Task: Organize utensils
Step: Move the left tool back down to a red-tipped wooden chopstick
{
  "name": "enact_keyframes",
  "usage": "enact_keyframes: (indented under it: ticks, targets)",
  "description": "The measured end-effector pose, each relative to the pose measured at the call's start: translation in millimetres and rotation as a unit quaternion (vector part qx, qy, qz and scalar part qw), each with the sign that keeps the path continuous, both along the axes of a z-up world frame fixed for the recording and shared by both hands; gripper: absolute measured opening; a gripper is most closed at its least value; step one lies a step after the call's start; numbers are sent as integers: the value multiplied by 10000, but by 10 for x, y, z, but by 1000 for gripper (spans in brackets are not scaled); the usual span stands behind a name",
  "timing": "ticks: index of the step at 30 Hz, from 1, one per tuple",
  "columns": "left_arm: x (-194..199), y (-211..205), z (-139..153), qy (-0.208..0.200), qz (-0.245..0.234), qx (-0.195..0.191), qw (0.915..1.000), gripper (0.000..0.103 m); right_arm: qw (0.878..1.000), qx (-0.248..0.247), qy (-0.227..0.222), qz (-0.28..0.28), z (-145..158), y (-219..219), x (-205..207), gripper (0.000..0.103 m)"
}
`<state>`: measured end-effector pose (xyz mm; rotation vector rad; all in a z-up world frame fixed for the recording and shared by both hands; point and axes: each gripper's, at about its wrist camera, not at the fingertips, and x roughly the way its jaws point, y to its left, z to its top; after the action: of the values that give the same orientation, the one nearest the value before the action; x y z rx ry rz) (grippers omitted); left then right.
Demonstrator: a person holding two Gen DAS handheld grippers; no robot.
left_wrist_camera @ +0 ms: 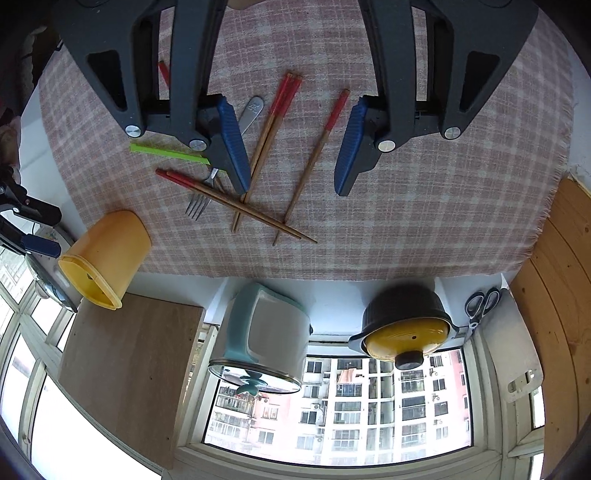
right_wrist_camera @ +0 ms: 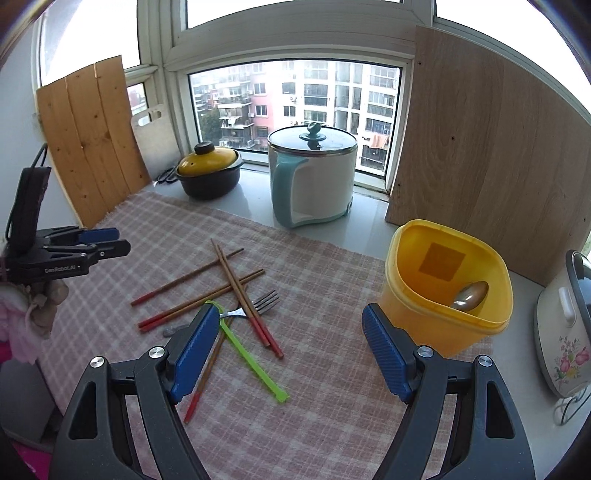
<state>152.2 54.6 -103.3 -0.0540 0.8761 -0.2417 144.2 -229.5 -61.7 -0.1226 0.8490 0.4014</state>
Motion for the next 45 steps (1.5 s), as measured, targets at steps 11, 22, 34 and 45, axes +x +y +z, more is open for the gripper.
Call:
enact_keyframes:
  ticks: [11, 22, 34, 45]
  targets:
    - [256, 73, -401, 503, -64, 4, 9987, 26, 9955, -70, 814, 473, -385, 392, 513, 52]
    - [488, 73, -746, 916, -92, 7, 9958, 20, 9821, -642, 1383, 1109, -906, 802, 938, 29]
    - [609, 18, -944, 1050, -145, -64, 9943, 19, 9677, -1045, 1679, 1564, -1270, 1078, 1174, 15]
    - [708, -15, -1057, 1141, -215, 4, 9932, 19, 9628, -1057, 1805, 1712, -1339, 1173, 1262, 11]
